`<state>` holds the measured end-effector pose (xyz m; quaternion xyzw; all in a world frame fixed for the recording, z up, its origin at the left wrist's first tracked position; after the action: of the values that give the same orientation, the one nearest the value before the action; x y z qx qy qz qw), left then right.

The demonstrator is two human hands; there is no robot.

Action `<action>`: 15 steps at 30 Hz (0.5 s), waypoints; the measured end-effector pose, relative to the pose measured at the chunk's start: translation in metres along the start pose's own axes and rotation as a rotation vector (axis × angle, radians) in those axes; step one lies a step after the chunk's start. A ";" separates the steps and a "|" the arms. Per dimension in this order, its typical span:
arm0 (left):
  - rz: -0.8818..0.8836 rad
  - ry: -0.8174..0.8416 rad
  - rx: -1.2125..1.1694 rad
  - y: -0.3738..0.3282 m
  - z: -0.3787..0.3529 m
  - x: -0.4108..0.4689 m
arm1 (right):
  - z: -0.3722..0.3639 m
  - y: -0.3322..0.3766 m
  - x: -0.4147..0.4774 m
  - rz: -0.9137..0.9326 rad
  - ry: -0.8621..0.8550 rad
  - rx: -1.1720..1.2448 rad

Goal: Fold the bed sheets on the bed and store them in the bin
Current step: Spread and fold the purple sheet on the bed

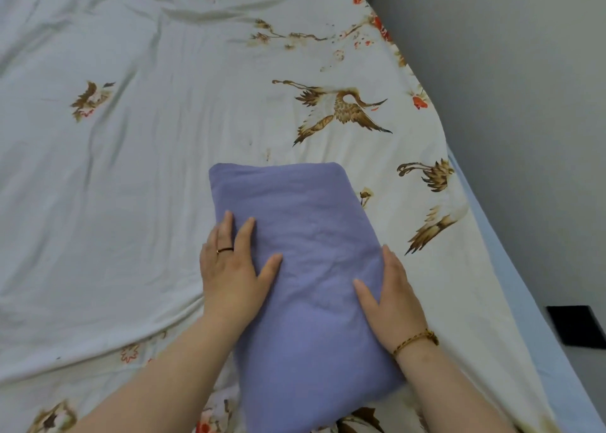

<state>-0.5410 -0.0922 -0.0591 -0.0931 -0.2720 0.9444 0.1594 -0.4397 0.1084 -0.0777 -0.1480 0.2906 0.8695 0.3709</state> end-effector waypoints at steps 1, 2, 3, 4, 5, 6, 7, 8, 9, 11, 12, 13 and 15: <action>-0.002 0.010 0.021 0.002 0.005 0.015 | 0.003 0.014 0.010 0.030 -0.016 -0.002; -0.010 0.024 0.057 0.006 0.007 0.033 | 0.001 0.031 0.023 0.072 -0.025 -0.043; -0.020 0.042 0.090 0.009 0.009 0.050 | -0.003 0.049 0.036 0.118 -0.039 -0.112; -0.025 0.058 0.096 0.010 0.010 0.066 | -0.005 0.067 0.048 0.150 -0.056 -0.175; -0.015 0.070 0.070 0.012 0.011 0.078 | -0.009 0.083 0.059 0.175 -0.068 -0.234; 0.017 0.080 0.018 0.017 0.009 0.089 | -0.012 0.097 0.069 0.191 -0.075 -0.276; 0.059 0.092 -0.040 0.024 0.006 0.099 | -0.016 0.107 0.080 0.196 -0.072 -0.300; 0.104 0.109 -0.077 0.032 0.003 0.107 | -0.019 0.113 0.089 0.190 -0.065 -0.314; 0.143 0.122 -0.095 0.038 0.000 0.114 | -0.022 0.115 0.096 0.181 -0.064 -0.321; 0.181 0.103 -0.107 0.047 -0.001 0.122 | -0.026 0.113 0.105 0.164 -0.080 -0.335; 0.190 0.079 -0.110 0.050 0.000 0.125 | -0.030 0.111 0.109 0.155 -0.084 -0.343; 0.196 0.046 -0.118 0.052 0.001 0.125 | -0.032 0.110 0.110 0.152 -0.089 -0.344; 0.196 -0.025 -0.155 0.054 0.004 0.123 | -0.034 0.109 0.111 0.159 -0.101 -0.340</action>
<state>-0.6704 -0.0944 -0.0963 -0.1196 -0.3356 0.9328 0.0552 -0.5935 0.0887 -0.1132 -0.1412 0.1315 0.9389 0.2849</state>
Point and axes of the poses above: each hand's wrist, its own x-axis towards the middle knuckle, its own z-axis out of the back of the hand, y = z × x, the point moved 9 cm from there along x, towards the middle knuckle, and after that the axes turned 11 degrees about -z, right-handed, at the moved point
